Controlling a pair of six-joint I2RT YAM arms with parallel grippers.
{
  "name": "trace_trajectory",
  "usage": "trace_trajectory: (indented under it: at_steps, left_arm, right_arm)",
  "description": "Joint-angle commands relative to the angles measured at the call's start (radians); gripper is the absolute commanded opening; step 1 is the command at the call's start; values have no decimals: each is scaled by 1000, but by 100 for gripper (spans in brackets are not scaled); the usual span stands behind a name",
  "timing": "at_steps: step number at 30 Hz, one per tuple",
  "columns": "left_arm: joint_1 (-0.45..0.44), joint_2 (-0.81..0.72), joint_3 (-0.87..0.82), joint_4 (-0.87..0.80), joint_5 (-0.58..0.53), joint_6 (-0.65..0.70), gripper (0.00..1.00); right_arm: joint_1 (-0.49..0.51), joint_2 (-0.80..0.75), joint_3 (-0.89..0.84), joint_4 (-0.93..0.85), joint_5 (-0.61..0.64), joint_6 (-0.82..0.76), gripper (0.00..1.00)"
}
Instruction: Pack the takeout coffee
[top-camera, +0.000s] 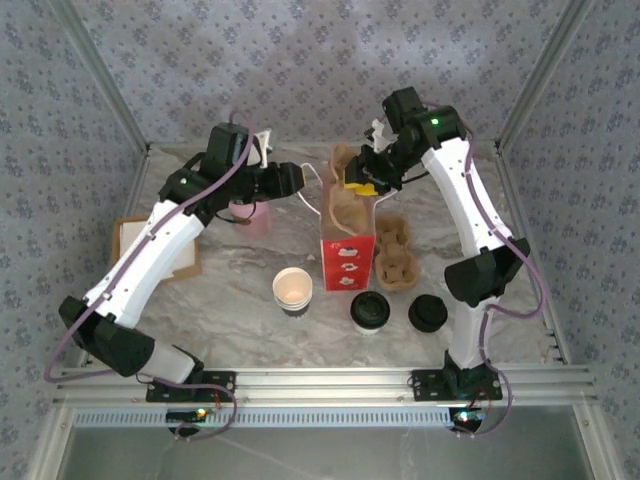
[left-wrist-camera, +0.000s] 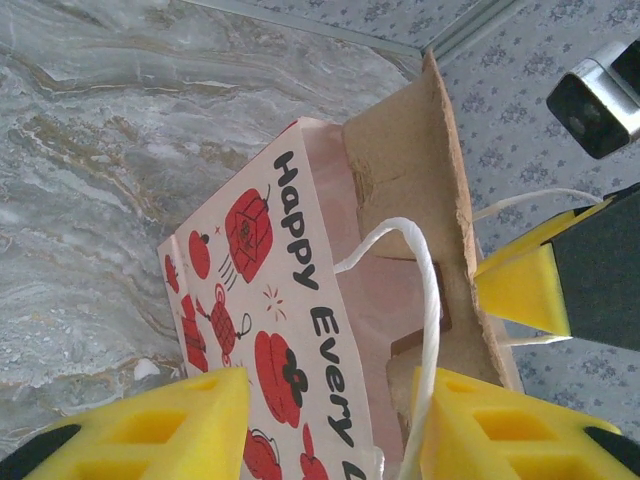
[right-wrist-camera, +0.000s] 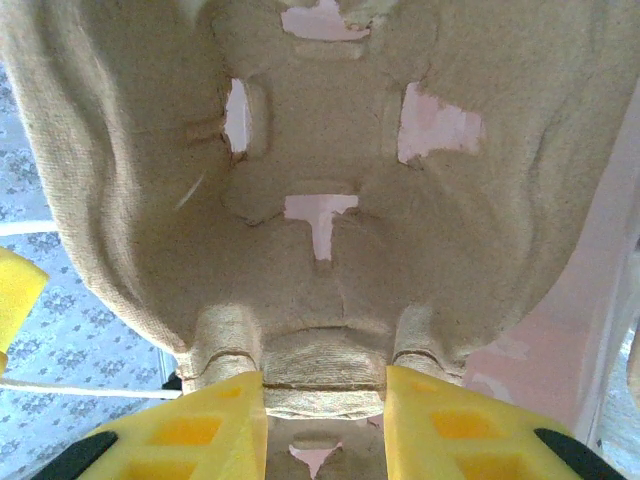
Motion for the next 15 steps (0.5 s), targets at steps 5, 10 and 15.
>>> trace_trajectory:
  at_steps: [5, 10, 15]
  left_arm:
    - [6, 10, 33, 20, 22, 13, 45]
    - [3, 11, 32, 20, 24, 9, 45]
    - [-2, 13, 38, 20, 25, 6, 44]
  right_arm:
    - [24, -25, 44, -45, 17, -12, 35]
    - [48, -31, 62, -66, 33, -15, 35]
    - [52, -31, 61, -88, 68, -23, 35]
